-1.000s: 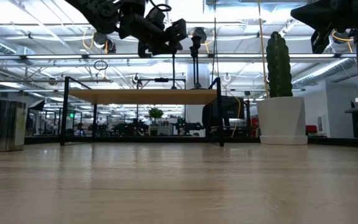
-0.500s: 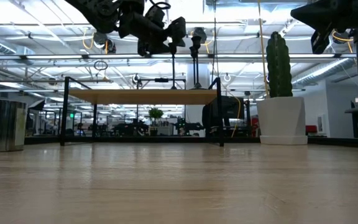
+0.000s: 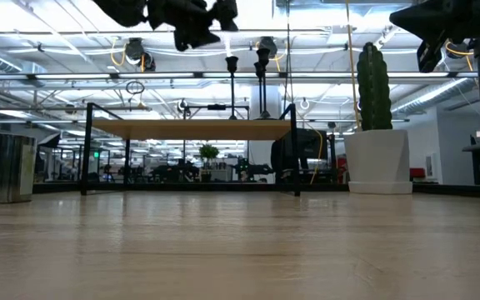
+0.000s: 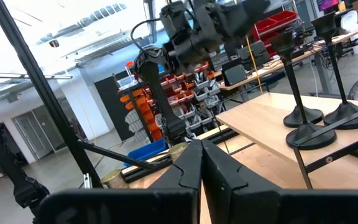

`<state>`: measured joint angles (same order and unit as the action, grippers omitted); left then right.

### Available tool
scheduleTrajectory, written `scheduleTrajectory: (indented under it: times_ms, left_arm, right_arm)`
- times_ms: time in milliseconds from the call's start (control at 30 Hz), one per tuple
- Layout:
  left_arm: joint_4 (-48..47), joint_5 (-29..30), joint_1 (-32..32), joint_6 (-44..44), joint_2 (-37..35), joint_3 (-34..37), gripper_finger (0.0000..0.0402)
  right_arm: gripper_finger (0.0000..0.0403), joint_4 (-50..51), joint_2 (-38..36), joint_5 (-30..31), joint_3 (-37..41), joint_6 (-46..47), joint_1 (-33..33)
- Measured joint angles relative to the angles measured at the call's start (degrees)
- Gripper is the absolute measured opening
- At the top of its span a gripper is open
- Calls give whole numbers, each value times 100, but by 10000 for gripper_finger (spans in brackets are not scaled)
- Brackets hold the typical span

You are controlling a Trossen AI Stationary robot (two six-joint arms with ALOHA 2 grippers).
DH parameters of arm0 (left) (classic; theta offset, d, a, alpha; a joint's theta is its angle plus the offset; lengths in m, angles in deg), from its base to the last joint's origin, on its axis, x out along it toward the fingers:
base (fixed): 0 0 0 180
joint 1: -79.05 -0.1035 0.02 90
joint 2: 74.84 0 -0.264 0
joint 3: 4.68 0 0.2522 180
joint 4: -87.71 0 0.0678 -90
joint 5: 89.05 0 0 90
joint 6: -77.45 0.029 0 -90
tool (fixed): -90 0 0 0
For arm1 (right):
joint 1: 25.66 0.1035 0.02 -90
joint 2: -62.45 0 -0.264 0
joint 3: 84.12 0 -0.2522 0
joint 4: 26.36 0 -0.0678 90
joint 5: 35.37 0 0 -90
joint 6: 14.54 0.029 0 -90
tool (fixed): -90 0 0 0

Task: Pick & Place candle stick holders
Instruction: Put the top silver scented candle can on the shelf

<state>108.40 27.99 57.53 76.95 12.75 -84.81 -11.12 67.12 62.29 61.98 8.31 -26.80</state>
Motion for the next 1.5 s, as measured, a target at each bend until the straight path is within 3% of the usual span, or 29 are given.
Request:
scheduleTrajectory:
  times_ms: [267, 467, 800, 1200, 1500]
  left_arm:
    - [-361, -4, 383, 0, -806, -2, 280]
    - [-1618, -10, 786, -178, -1407, -7, 280]
    - [-3564, -21, 1695, -1600, -2133, -7, 280]
    - [-4810, 1, 3130, -2925, -2116, -4, 280]
    - [-6606, 1268, 4175, -4866, -2122, -4, 280]
  right_arm:
    - [0, 2, 0, -20, 0, 5, -1]
    - [0, 3, 0, -22, 0, 5, -1]
    - [0, 4, 0, -22, 0, 5, -1]
    - [0, 4, 2, -24, 2, 5, 0]
    - [0, 7, 2, -24, 2, 5, -1]
